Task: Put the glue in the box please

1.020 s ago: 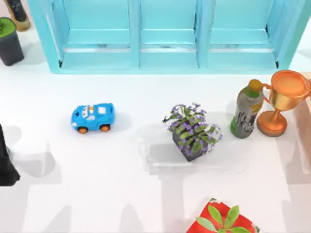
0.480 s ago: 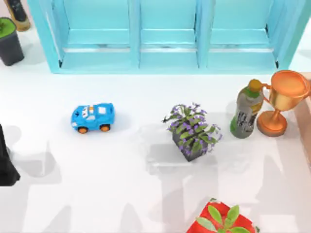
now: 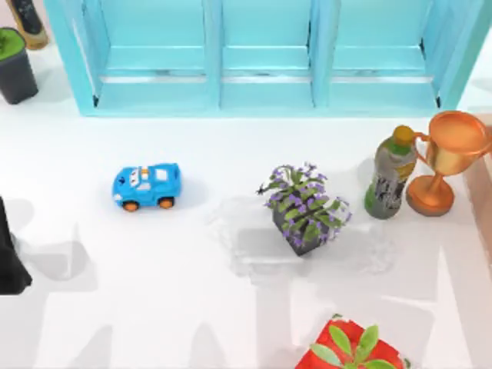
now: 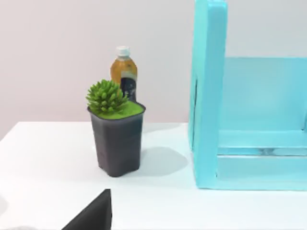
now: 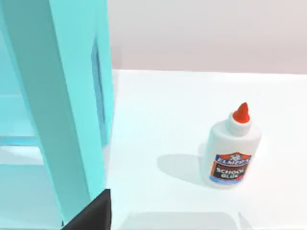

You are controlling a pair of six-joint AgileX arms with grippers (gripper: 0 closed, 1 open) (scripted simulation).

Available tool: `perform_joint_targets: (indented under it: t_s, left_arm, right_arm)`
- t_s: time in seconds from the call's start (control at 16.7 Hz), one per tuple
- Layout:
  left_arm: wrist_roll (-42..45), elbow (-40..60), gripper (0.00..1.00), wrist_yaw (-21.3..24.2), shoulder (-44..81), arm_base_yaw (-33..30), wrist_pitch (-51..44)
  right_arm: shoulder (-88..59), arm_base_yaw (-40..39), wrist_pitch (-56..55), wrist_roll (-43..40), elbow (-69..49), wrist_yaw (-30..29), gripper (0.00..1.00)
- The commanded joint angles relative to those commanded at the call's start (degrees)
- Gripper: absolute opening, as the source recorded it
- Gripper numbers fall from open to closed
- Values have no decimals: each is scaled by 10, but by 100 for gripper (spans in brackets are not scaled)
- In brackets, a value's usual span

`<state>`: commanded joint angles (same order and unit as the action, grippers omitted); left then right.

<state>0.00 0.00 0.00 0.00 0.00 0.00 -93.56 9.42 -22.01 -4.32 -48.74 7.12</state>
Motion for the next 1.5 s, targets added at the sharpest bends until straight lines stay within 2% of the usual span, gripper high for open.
perform_joint_targets:
  t_s: [0.48,1.02,1.5]
  left_arm:
    - [0,0,100,0,0,0,0]
    - [0,0,100,0,0,0,0]
    - [0,0,100,0,0,0,0]
  right_arm:
    - [-258,29,-65,-13,-140,17,100]
    - [-274,28,-61,-13,-152,18,100]
    - [-373,36,10,-16,-321,20,100]
